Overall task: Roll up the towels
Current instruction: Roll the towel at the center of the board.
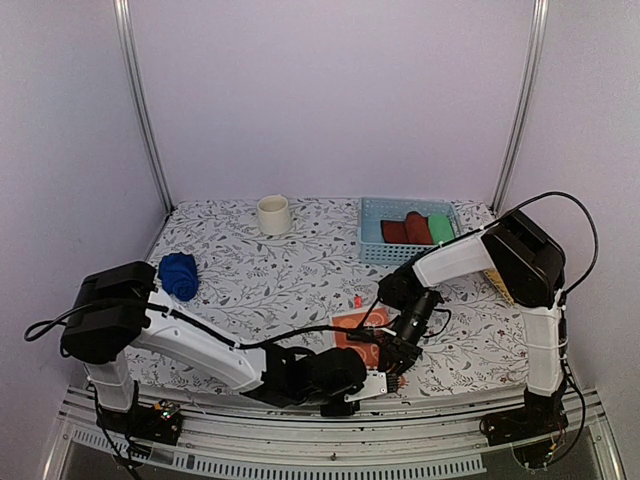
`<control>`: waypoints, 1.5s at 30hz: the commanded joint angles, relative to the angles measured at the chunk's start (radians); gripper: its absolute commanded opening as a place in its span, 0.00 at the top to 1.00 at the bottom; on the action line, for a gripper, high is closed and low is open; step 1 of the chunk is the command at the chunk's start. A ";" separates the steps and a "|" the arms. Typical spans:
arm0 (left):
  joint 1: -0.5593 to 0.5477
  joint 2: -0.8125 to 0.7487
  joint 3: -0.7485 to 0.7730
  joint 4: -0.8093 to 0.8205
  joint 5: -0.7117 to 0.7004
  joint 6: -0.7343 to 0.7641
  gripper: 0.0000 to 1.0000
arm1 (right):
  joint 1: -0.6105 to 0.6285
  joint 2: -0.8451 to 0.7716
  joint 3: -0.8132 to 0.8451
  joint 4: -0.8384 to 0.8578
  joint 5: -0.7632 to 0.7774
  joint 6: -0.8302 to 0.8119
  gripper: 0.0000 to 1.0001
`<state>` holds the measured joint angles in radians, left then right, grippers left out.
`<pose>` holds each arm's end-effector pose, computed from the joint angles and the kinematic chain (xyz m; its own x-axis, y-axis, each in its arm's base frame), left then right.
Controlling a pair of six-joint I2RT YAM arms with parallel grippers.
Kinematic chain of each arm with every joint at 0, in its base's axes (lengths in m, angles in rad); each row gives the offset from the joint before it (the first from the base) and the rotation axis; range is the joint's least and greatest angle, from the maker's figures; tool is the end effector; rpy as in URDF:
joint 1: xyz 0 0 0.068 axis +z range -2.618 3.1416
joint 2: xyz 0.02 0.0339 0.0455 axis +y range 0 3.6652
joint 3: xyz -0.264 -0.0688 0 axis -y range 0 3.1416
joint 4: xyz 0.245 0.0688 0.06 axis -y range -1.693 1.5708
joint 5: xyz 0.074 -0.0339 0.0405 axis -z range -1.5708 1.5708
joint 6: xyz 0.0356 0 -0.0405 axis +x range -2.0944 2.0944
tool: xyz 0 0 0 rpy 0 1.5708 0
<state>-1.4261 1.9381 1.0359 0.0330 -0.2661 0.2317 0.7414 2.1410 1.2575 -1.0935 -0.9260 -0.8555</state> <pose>0.0646 -0.3783 0.1221 0.1064 0.8061 -0.5821 0.9307 0.1253 0.3437 0.2217 0.2416 0.0968 -0.3137 -0.9025 -0.2951 -0.6249 -0.0377 0.7798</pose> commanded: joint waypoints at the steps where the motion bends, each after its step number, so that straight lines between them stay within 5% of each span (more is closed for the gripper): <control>1: 0.028 0.002 0.022 -0.077 0.111 -0.043 0.98 | -0.041 -0.153 0.031 0.002 0.061 -0.017 0.66; 7: 0.141 0.018 0.081 -0.172 0.374 -0.185 1.00 | -0.149 -0.515 0.047 0.158 0.124 0.119 0.60; 16: 0.292 0.141 0.152 -0.179 0.849 -0.402 1.00 | -0.149 -0.951 -0.321 0.424 0.220 0.131 0.57; 26: 0.393 0.266 0.127 0.073 1.194 -0.727 1.00 | 0.106 -0.862 -0.521 0.557 0.527 0.076 0.57; 31: 0.405 0.296 0.136 0.094 1.214 -0.785 1.00 | 0.208 -0.774 -0.530 0.668 0.670 0.088 0.56; 42: 0.423 0.312 0.121 0.123 1.218 -0.818 1.00 | 0.297 -0.628 -0.523 0.719 0.710 0.055 0.56; 45: 0.426 0.315 0.124 0.124 1.221 -0.817 1.00 | 0.308 -0.606 -0.519 0.726 0.726 0.059 0.70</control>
<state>-1.0103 2.2108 1.1828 0.1963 0.9718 -0.5732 1.0286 1.5024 0.7315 -0.3946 -0.2317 -0.7925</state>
